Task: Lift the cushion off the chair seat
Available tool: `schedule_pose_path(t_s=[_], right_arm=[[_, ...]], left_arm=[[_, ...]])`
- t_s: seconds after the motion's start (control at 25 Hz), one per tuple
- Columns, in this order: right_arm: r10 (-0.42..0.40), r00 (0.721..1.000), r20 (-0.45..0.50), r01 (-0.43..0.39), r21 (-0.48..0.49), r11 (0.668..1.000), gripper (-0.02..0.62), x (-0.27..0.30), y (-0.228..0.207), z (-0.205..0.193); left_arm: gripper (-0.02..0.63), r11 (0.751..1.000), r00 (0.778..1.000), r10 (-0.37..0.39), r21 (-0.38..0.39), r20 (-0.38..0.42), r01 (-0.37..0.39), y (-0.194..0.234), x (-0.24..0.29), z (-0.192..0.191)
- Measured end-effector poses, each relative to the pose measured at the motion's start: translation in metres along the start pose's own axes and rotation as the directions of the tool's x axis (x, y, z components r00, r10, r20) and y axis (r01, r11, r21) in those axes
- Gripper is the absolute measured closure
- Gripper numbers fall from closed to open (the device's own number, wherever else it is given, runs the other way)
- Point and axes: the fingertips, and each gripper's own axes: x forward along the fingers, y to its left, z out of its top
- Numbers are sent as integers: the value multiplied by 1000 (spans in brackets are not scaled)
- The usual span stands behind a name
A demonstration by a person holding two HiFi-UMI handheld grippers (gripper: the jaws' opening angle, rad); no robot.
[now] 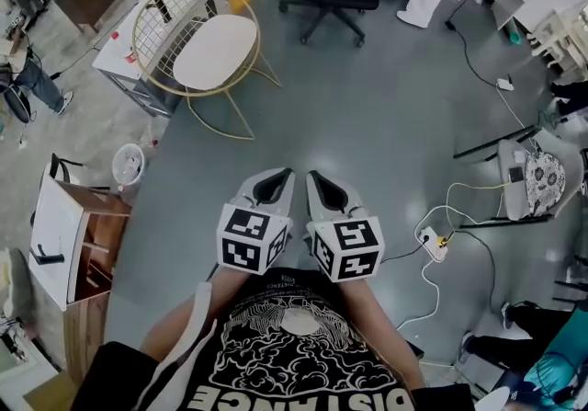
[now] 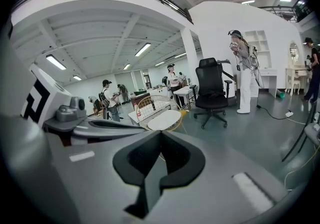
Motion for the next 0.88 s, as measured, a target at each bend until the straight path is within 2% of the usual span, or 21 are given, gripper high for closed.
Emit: schedule_pose_path(t_s=[0.32, 0.6, 0.88], right_arm=[[69, 997, -25, -69, 7, 998, 598, 31, -47, 21], [128, 991, -33, -127, 17, 992, 598, 40, -97, 36], [170, 985, -33, -169, 15, 985, 598, 45, -117, 44]], left_arm=[[615, 997, 997, 76, -23, -8, -76, 8, 54, 31], [615, 992, 993, 120, -40, -16, -121, -9, 98, 47], [615, 984, 985, 173, -42, -22, -174, -10, 117, 57]])
